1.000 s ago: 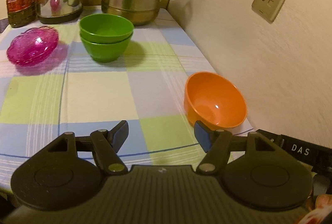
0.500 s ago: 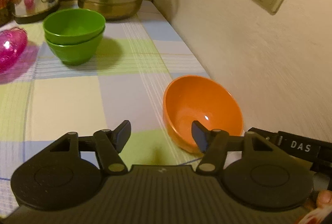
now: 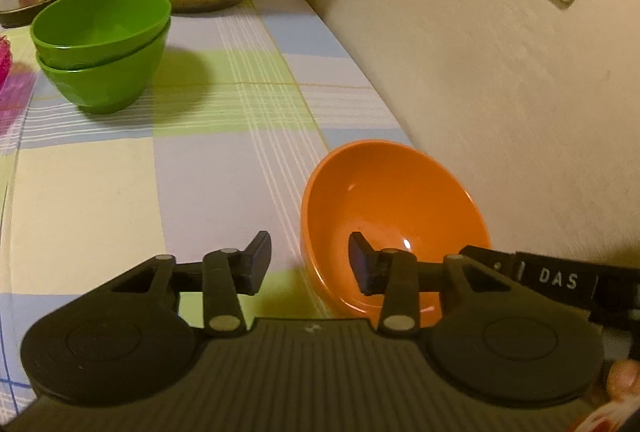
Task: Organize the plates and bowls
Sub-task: 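Close both grippers side by side on the orange bowl's rim, then lift the orange bowl with both grippers and carry it to the green bowls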
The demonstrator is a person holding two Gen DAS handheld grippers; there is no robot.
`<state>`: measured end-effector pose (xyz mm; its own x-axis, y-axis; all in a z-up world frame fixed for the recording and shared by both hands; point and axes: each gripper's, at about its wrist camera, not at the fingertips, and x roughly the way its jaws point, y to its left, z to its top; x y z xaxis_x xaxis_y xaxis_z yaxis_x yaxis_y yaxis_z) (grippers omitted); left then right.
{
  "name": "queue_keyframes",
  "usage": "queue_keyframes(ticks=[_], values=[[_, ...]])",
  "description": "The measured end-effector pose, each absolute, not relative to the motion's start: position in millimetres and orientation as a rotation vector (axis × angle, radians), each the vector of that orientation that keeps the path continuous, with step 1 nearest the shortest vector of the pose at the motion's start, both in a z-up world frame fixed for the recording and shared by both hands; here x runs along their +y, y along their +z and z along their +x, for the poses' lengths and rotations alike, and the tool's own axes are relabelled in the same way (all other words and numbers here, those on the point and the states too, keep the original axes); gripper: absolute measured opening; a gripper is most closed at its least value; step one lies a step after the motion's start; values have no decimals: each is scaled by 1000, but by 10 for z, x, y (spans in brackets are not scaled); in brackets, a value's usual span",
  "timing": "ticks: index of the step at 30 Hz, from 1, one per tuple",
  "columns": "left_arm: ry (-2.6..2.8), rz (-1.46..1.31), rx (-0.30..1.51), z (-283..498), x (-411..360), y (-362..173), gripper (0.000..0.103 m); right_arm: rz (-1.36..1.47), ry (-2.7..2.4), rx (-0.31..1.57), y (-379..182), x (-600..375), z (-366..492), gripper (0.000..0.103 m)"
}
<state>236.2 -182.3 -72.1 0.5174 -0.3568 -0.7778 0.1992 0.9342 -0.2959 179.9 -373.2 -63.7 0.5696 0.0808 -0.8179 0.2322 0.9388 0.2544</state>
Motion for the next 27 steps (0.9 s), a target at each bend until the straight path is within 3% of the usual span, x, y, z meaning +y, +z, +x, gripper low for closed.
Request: queue_keyframes(ticks=[11, 27], values=[[-362, -178, 1009, 2434, -1863, -817, 14, 368, -93, 1013, -740, -3760, 1960, 15], [-343, -179, 1021, 2394, -1762, -766, 14, 364, -76, 1020, -731, -3690, 1920, 10]])
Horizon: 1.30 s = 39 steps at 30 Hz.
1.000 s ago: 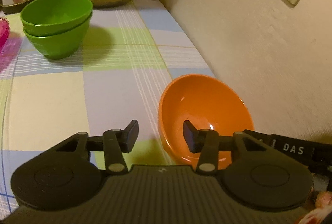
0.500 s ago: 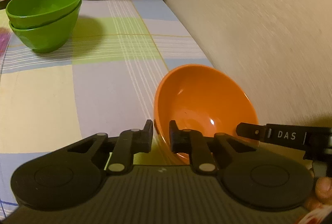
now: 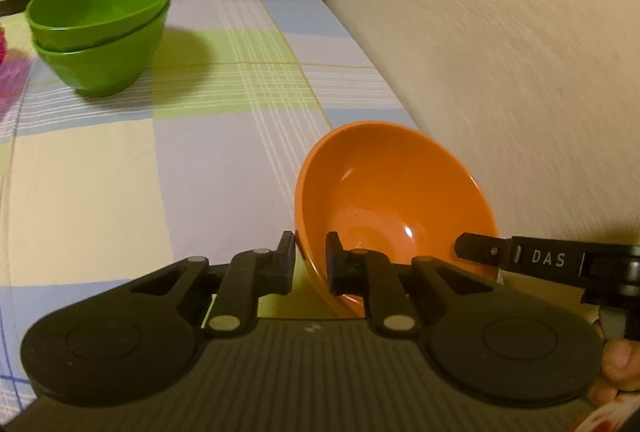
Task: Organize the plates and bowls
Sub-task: 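Lift the orange bowl with both grippers and carry it to the green bowls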
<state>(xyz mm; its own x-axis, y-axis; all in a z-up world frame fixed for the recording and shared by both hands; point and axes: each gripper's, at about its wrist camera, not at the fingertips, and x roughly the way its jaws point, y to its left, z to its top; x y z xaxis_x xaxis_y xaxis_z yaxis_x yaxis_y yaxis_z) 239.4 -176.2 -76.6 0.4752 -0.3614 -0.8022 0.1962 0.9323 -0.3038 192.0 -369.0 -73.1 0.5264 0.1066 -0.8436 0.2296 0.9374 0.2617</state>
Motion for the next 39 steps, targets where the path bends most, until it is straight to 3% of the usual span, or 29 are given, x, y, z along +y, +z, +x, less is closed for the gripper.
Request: queue_keyframes(ticks=[39], values=[[-125, -277, 862, 2005, -16, 98, 13, 222, 180, 908, 12, -1945, 2025, 10]])
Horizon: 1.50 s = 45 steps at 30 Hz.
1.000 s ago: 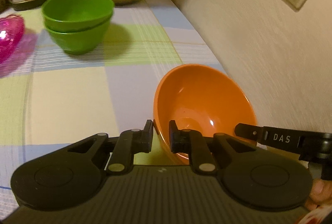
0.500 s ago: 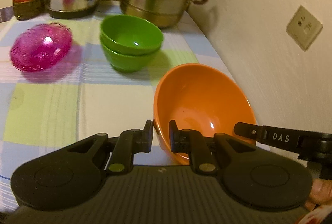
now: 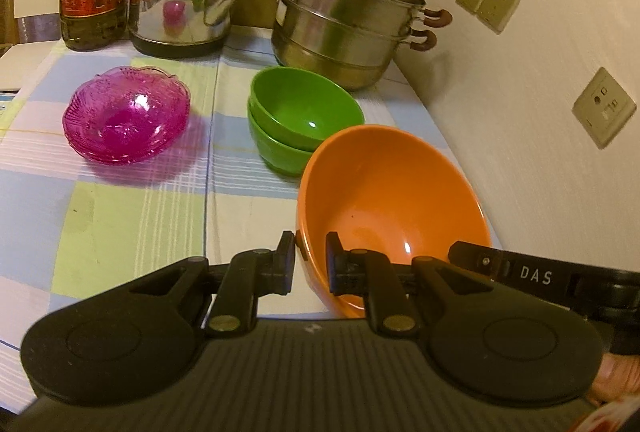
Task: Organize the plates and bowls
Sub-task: 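Lift the orange bowl with both grippers and carry it to the green bowls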
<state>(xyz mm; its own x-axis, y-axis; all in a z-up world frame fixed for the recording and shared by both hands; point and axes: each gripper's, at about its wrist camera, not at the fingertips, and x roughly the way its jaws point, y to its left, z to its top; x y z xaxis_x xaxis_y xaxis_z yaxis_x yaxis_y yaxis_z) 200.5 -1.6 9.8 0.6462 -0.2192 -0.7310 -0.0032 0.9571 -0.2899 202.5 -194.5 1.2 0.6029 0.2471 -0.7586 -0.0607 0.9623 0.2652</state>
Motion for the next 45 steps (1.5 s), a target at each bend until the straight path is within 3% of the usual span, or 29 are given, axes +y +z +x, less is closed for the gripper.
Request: queue_keyframes(ticks=[16, 31, 45], values=[[-127, -279, 837, 2359, 144, 290, 13, 195, 194, 868, 235, -1760, 2345, 10], [-139, -287, 828, 3178, 182, 455, 13, 206, 181, 841, 382, -1737, 3071, 10], [-112, -245, 875, 3916, 219, 192, 14, 220, 186, 885, 153, -1678, 3889, 10]])
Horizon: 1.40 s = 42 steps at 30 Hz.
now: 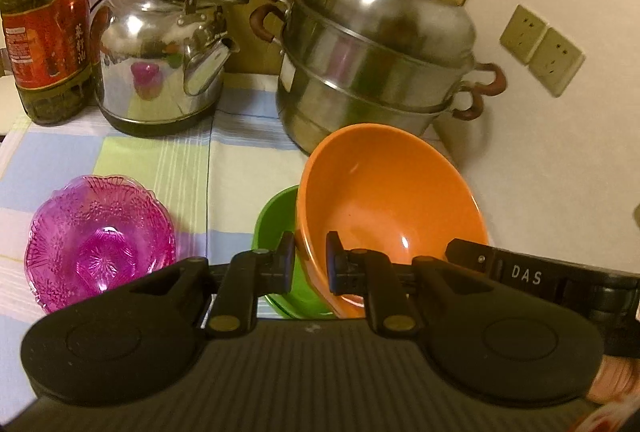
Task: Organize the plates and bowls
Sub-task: 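Lift the orange bowl with both grippers and carry it to the green bowls, then lower the orange bowl into the green bowls and open both grippers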
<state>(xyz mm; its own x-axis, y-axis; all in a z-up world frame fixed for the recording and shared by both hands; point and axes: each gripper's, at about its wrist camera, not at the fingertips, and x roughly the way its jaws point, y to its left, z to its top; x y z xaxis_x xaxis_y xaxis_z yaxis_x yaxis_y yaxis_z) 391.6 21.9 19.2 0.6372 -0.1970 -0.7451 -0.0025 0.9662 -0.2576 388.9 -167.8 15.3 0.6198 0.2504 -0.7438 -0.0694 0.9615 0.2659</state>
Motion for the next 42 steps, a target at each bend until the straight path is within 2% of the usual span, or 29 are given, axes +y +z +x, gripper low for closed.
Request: queue_keyframes(ticks=[14, 33, 36, 38, 40, 42], values=[[-88, -209, 935, 4138, 281, -271, 14, 208, 186, 950, -331, -1564, 4169, 9], [-70, -185, 932, 4150, 248, -349, 16, 174, 176, 952, -450, -1547, 4203, 10], [-53, -188, 919, 4124, 288, -337, 23, 167, 176, 934, -443, -1564, 4184, 14], [-46, -204, 905, 4090, 327, -317, 24, 180, 170, 919, -418, -1603, 4160, 20], [-41, -221, 892, 4055, 361, -289, 27, 197, 168, 908, -386, -1645, 4125, 31], [-46, -236, 874, 4001, 381, -251, 31, 212, 169, 894, -351, -1682, 4074, 35]])
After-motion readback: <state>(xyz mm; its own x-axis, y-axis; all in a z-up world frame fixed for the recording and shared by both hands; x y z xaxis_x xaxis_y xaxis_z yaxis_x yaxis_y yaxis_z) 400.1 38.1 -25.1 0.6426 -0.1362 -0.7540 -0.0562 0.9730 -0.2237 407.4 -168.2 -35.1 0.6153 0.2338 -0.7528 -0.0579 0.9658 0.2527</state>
